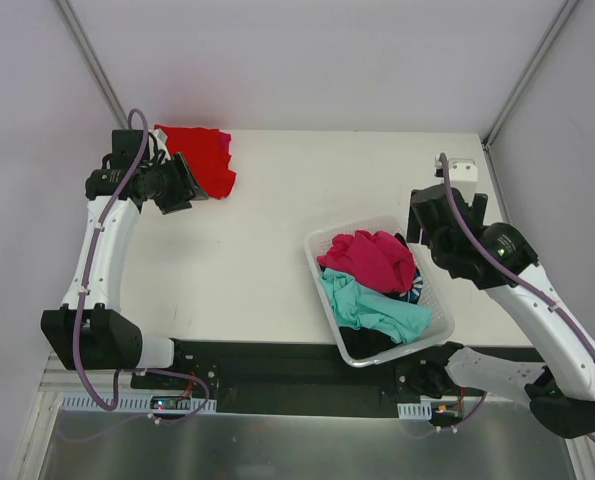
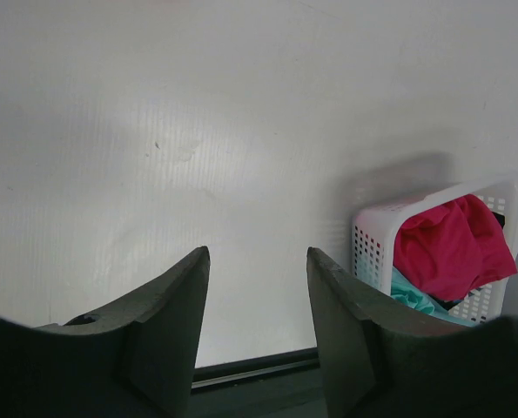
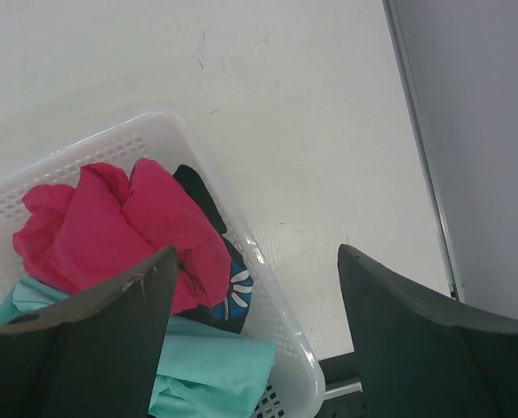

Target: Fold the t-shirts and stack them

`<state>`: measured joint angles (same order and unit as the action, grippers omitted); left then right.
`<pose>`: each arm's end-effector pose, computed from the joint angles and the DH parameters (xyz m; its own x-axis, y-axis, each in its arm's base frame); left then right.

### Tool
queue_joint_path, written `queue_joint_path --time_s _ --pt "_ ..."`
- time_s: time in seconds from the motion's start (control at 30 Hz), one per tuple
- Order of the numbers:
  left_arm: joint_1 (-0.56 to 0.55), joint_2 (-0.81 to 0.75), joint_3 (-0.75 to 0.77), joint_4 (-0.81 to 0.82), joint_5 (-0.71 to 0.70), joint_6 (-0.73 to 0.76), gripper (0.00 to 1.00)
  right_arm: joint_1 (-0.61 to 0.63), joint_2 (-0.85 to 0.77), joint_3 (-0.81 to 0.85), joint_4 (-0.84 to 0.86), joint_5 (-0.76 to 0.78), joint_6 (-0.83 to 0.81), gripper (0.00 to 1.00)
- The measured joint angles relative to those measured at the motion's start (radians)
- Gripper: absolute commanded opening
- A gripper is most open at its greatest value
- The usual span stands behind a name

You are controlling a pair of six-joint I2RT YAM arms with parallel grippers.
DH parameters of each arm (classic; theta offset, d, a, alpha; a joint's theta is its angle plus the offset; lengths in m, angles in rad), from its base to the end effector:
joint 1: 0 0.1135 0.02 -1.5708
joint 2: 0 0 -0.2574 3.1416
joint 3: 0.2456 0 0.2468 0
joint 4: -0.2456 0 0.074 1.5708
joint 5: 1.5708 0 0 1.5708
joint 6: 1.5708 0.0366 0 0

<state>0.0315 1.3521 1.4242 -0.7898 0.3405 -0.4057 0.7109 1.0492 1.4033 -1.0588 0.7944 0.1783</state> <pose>0.2806 -0.0034 0.3705 -0.6915 -0.3940 -0.6055 -0.0556 0.8648 -0.4991 0.1469 0.0920 0.4114 -0.4912 -0.2589 -0.8317 0.0424 0.9466 -0.3197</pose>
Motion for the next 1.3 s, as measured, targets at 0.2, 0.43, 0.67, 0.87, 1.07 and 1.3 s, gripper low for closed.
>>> queue_joint_path --time_s 0.2,0.43,0.67,0.87,1.07,1.3 --pt "0.0 0.0 0.0 0.0 0.0 0.0 0.49 -0.002 -0.003 -0.024 0.0 -0.026 0.0 0.78" --pt "0.0 0.002 0.0 0.0 0.0 0.0 0.49 -0.003 0.018 -0.058 -0.004 -0.055 0.003 0.78" --pt "0.0 0.002 0.0 0.0 0.0 0.0 0.49 -0.003 0.021 -0.056 -0.003 -0.067 0.0 0.78" --pt "0.0 0.002 -0.019 0.004 0.0 0.005 0.49 -0.005 0.08 -0.011 -0.003 -0.145 -0.002 0.77" --pt "0.0 0.002 -0.048 0.004 -0.001 0.007 0.49 0.022 0.204 0.018 0.001 -0.267 0.005 0.74" --pt "0.0 0.002 -0.048 0.005 -0.001 0.007 0.5 0.177 0.327 0.03 0.012 -0.341 0.028 0.74"
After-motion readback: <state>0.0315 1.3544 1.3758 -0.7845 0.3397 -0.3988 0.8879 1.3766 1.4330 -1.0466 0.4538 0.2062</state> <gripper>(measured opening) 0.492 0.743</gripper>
